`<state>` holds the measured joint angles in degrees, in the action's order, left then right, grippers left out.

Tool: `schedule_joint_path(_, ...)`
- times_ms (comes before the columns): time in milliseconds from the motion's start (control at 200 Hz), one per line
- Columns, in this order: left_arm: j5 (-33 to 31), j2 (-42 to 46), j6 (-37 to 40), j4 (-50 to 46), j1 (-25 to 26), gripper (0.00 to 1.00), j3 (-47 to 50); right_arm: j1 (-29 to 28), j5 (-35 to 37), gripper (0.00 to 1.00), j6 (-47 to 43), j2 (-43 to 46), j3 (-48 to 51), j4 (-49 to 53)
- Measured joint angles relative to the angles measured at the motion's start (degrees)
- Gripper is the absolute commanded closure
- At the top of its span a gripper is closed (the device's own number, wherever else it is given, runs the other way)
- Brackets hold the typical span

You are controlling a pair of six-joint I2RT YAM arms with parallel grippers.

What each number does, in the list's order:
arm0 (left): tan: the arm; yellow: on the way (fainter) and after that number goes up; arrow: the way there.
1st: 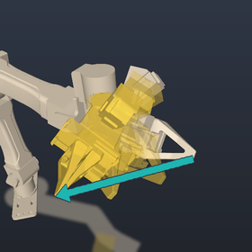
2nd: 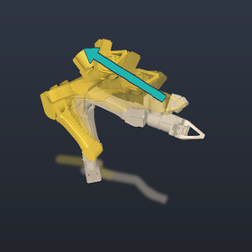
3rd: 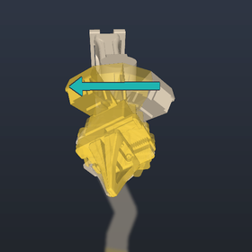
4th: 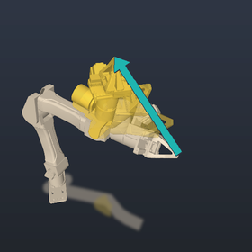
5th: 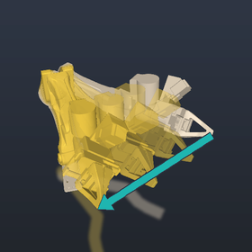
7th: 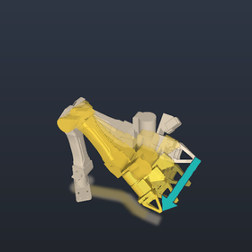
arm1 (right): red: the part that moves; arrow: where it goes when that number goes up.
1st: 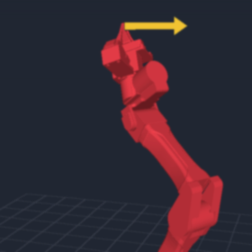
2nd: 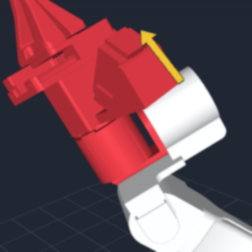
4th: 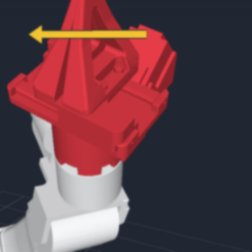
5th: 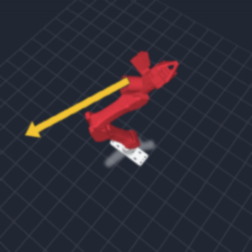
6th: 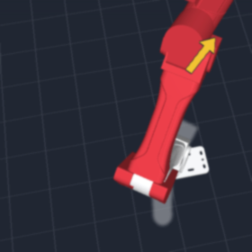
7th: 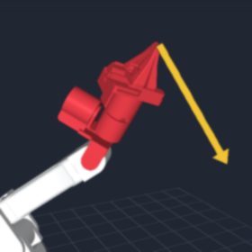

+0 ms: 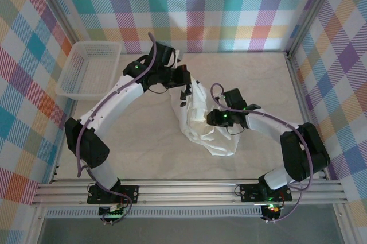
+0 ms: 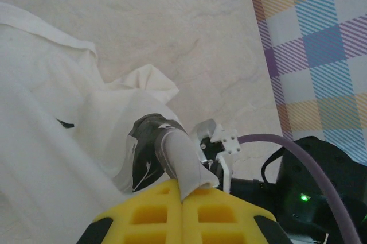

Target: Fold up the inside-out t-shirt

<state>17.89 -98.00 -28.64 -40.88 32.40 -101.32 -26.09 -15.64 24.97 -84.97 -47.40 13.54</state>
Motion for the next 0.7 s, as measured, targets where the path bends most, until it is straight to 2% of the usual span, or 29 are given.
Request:
schedule_joint_path(125, 0.0, 0.0, 0.9, -3.1, -3.1, 1.0, -1.4, 0.0, 0.8, 1.0, 0.7, 7.2, 0.0, 2.2)
schedule_joint_path(285, -0.3, 0.0, 5.4, -7.8, -6.7, 1.0, -4.6, 0.0, -2.6, 1.0, 3.5, 24.0, -0.1, 5.0)
schedule_joint_path(445, 5.4, 1.3, 9.9, -8.0, -6.9, 1.0, -7.7, 0.0, -7.8, 1.0, 6.2, 36.9, -5.2, 8.5)
schedule_joint_path(560, 7.8, 4.9, 11.5, -5.6, -6.7, 1.0, -8.9, 0.0, -9.4, 1.0, 6.4, 38.0, -16.0, 11.6)
schedule_joint_path(700, 5.3, 7.1, 13.2, -5.4, -6.7, 1.0, -17.3, 0.0, -8.0, 1.0, 5.7, 32.7, -30.2, 14.3)
